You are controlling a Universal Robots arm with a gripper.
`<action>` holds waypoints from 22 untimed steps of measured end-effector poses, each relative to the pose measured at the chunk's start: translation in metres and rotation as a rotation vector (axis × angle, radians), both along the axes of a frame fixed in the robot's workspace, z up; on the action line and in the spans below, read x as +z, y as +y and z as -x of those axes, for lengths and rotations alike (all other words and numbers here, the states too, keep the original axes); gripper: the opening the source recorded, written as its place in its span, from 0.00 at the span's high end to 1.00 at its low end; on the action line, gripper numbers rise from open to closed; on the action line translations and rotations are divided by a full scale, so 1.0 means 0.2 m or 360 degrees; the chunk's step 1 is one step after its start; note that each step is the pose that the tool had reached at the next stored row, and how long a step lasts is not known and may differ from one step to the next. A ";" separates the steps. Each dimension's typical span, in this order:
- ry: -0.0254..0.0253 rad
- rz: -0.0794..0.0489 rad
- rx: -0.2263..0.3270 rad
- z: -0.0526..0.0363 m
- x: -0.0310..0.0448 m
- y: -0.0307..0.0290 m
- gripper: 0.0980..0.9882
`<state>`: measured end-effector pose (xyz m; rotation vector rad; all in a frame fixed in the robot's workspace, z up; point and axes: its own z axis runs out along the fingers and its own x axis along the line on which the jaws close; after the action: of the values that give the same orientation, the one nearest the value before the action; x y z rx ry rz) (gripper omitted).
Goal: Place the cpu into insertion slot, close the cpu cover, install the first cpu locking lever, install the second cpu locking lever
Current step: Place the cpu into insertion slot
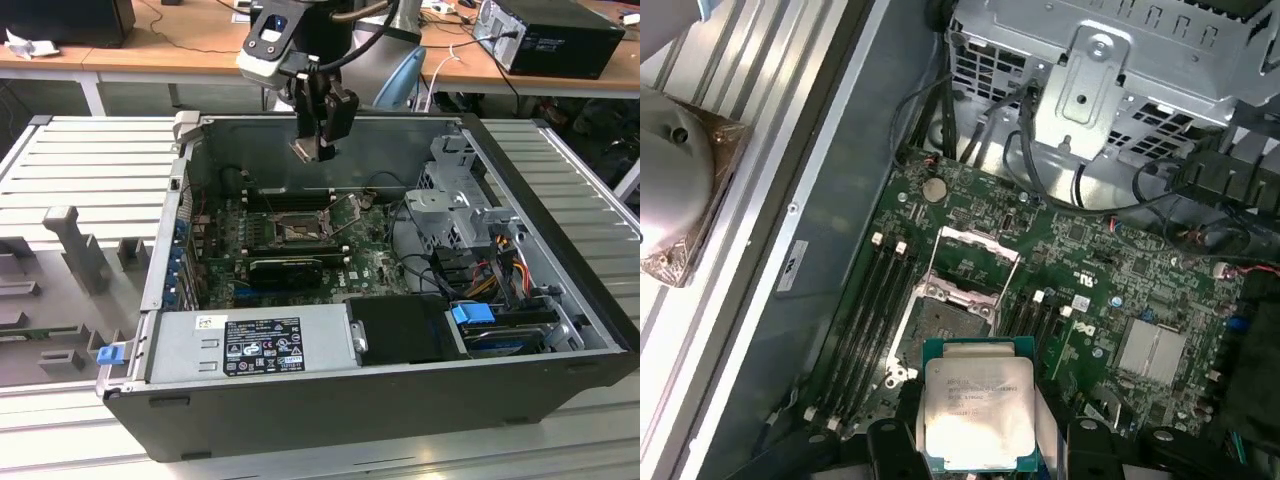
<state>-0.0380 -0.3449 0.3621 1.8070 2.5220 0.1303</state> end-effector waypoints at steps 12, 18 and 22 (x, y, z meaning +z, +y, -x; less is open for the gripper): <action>0.00000 0.0000 -0.0271 0.000 -0.035 0.000 0.52; 0.00001 0.0001 -0.0427 0.000 -0.062 0.000 0.52; 0.00017 0.0001 -0.0437 0.000 -0.115 0.000 0.52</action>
<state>-0.0380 -0.3448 0.3390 2.1282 2.2436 0.1194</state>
